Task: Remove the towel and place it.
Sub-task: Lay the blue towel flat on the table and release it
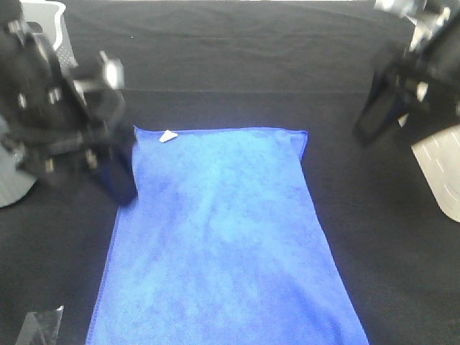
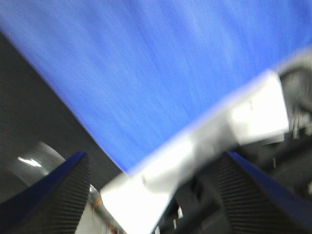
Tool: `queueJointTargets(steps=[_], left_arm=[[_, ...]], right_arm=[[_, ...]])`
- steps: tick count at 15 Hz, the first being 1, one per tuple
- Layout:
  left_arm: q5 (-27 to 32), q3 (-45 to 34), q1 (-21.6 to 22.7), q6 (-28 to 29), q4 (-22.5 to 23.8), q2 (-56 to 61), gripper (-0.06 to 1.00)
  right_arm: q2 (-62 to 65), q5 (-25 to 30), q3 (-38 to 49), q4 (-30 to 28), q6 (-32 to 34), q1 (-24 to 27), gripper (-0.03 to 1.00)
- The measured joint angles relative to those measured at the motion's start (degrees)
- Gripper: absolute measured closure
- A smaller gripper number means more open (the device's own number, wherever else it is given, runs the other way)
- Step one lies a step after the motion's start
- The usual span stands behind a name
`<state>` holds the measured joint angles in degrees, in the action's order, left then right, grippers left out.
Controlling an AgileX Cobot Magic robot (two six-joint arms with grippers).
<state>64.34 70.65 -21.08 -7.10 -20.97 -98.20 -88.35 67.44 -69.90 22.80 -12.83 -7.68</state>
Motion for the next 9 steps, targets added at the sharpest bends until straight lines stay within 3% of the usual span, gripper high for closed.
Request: queueJointTargets(steps=[3,8,9], left_arm=[[-0.06,12.66,6.3,-0.4,0.34,-6.82,0.24],[-0.06,30.65,7.96,-0.4,0.34,-20.68,0.24],[-0.06,30.65,7.96,-0.4,0.34,-20.68,0.24]], right_arm=[[-8.65,1.55,-13.06,0.06,-1.09,1.43,0.33],[-27.5,2.23,-34.61,-1.09,-1.38,1.49,0.33],[-27.5,2.23,-34.61,-1.09,-1.38,1.49,0.33]])
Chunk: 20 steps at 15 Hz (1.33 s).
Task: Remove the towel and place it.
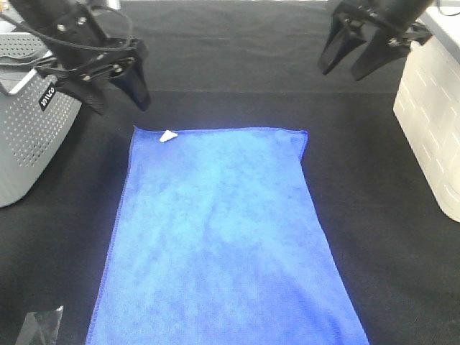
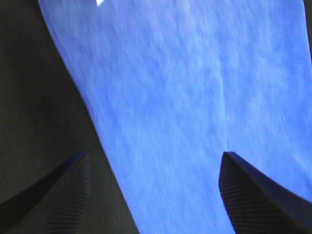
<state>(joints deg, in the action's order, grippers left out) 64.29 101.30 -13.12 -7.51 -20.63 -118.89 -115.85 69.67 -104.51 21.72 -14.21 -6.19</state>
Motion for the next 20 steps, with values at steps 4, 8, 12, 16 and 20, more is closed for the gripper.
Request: queueJointTargets(steps=[4,8,12,16,20], left_arm=[[0.17,11.57,1.49,-0.06,-0.11,-12.66,0.24],[0.17,17.19,4.47,-2.41,-3.09,-19.54,0.24],[-0.11,18.74,6.42,-5.79,-6.02,-23.66,0.24],[-2.81,19.14,7.79,-8.54,-6.99,-25.21,0.24],[-5.16,19.37,8.59,-10.31,-8.94,-26.87,0.24]], right_arm=[[-11.29,0.11,-7.68,0.63,-2.52,2.12,0.33],[-17.93,0.11,-8.88,6.36,-6.76,4.47,0.33],[-22.69,0.06,-10.08,8.08,-9.17,4.47,0.33],[-24.35,-2.58,-10.08,7.56,-10.43,4.58,0.33],[-24.41,-5.96,-10.08,6.65,-11.57,4.58,0.33]])
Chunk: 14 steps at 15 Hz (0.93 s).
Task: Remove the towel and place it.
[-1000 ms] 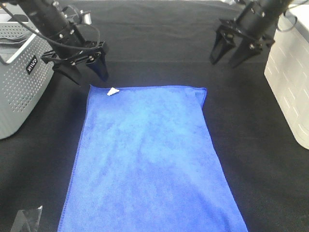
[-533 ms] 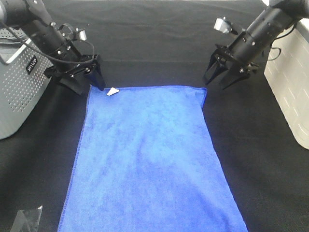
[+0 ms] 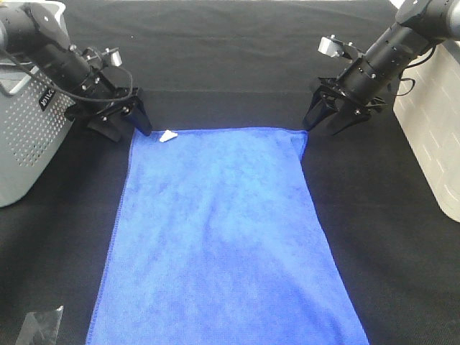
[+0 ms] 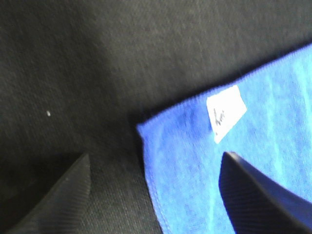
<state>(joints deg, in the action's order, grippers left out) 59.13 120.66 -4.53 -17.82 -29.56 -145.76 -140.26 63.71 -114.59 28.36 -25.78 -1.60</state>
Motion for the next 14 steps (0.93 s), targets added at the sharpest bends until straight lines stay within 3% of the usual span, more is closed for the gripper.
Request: queueJointTargets(steps=[14], left_arm=[[-0.11,0.57,-0.29,-0.17,-1.6,-0.8,0.24]], right_arm=[[-3.95,-5.44,-0.52,1.38,1.72,-0.17,0.33]])
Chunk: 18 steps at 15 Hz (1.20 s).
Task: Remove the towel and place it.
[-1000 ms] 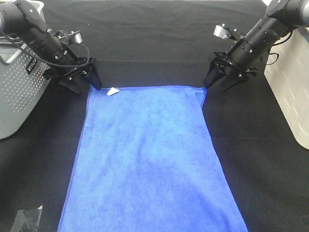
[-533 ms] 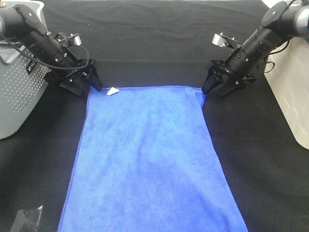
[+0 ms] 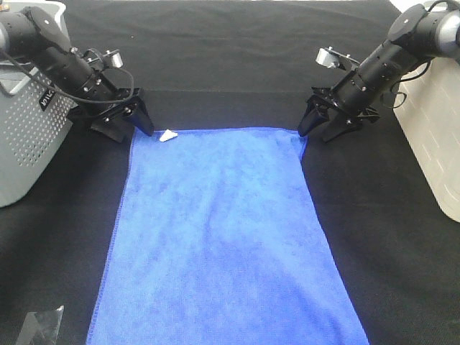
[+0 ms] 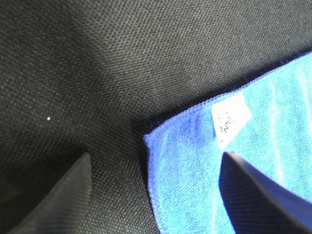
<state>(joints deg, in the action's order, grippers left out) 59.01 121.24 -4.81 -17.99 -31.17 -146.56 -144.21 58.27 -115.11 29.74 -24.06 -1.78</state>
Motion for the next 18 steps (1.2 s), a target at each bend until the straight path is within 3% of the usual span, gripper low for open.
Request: queueJointTargets(steps=[5,9,12,13,15,17,18], left_arm=[[-1.15,0.0,-4.24,0.0,-0.57,-0.17,0.24],[-2.35,0.0,-7.05,0.0,-2.81,-0.46,0.24],[-2.58,0.0,-7.28,0.0,-2.52,-0.46,0.27],[-2.64,0.0,-7.33,0.0,-1.83,-0.52,0.32],[-2.81,0.0,-7.33,0.74,0.4,-0.63,0.5],[-2.75,0.0,-7.33,1.03,1.6,-0.86,0.76],[-2.75,0.0,-7.33,0.57,1.78,-1.03,0.89]], right_arm=[[-0.46,-2.06,-0.46,-1.26,1.49,-2.29,0.33],[-0.57,-6.07,-0.46,-1.32,1.49,-6.99,0.33],[-0.63,-6.76,-0.46,-2.64,1.49,-7.79,0.4],[-0.69,-7.1,-0.46,-3.72,2.12,-7.79,0.46],[-0.74,-8.02,-0.46,-6.19,3.04,-7.85,0.66],[-0.8,-8.65,-0.46,-7.45,3.55,-7.85,0.93],[-0.8,-8.65,-0.46,-7.45,3.67,-7.85,0.94]])
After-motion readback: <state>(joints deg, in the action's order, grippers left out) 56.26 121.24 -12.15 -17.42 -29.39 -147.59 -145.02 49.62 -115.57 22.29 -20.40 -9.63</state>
